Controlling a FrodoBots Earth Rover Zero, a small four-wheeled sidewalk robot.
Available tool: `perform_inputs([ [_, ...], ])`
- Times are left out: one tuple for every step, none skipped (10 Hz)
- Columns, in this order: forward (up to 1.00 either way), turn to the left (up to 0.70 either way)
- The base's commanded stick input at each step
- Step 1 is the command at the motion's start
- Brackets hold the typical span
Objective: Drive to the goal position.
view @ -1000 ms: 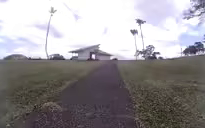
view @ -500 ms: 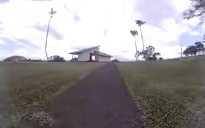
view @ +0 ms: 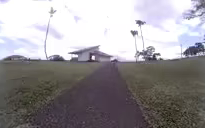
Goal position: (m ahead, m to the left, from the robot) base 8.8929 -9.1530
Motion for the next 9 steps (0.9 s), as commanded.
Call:
perform_inputs([
  [0.50,0.00],
  [0.50,0.00],
  [0.50,0.00],
  [0.50,0.00],
  [0.50,0.00],
  [0.50,0.00],
  [0.50,0.00],
  [0.50,0.00],
  [0.50,0.00],
])
